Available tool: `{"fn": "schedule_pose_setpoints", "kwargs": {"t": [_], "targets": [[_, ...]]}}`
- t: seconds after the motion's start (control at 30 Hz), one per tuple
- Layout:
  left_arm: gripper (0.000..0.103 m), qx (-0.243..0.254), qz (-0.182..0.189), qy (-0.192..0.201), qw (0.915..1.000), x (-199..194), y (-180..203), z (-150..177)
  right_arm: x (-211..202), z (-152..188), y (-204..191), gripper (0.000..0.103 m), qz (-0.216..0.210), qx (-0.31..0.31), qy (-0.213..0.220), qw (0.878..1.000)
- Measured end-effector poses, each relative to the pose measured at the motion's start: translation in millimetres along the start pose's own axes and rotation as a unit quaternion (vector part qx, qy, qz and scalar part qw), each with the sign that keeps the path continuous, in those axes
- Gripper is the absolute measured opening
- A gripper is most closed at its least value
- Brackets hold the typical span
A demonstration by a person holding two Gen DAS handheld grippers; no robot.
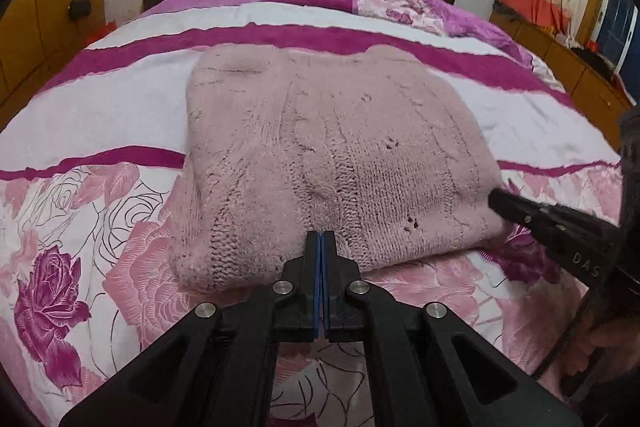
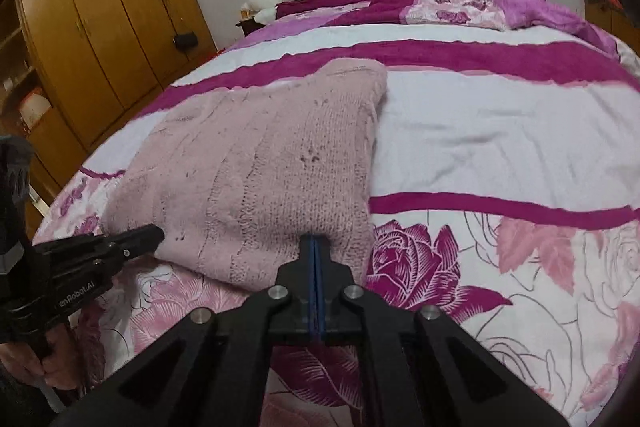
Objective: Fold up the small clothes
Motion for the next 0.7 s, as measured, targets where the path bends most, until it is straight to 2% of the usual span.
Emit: {"fn": "schedule_pose_setpoints", "kwargs": {"t": [0.17, 0.27, 0.33, 0.4, 0.47, 0.53, 0.6, 0.7], "targets": [[0.0, 0.01, -0.003, 0.004, 0.9999, -7, 3, 0, -2, 1, -2, 0.0, 0.003, -0.012, -0.003, 1.0], [0.0, 0.002, 0.024, 0.005, 0.9997, -18, 2, -3, -7, -2, -2, 0.002, -0.013, -0.004, 0.003, 1.0], [0.0, -0.001, 0.054, 0.012, 0.9985, -30, 0, -8, -12, -7, -2, 0.013, -0.04, 0.01, 0.007, 0.999], [0.0, -0.005, 0.078, 0.02, 0.9967, -40, -7, -14, -19, -13, 0, 0.041, -0.077, 0.034, 0.016, 0.996], [0.0, -0.014, 0.102, 0.036, 0.994, -51, -21, -25, -26, -19, 4, 0.049, -0.107, 0.06, 0.036, 0.992], [0.021, -0.024, 0.109, 0.046, 0.9927, -53, -36, -32, -32, -24, 11, 0.055, -0.136, 0.091, 0.053, 0.985], [0.033, -0.05, 0.107, 0.032, 0.9924, -43, -55, -33, -31, -27, 22, 0.066, -0.163, 0.121, 0.057, 0.977], [0.035, -0.093, 0.13, -0.02, 0.9869, -11, -72, -23, -14, -22, 40, 0.066, -0.165, 0.155, 0.034, 0.973]]}}
Point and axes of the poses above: each gripper's, at about its wrist camera, not at the fingertips, and x roughly the way its jaws point, y to its right, z to its underside, the point moved 5 cm from there along x, roughly the way its jaws point, and after that the axes turned 13 degrees about -z, right-handed, at the moved point
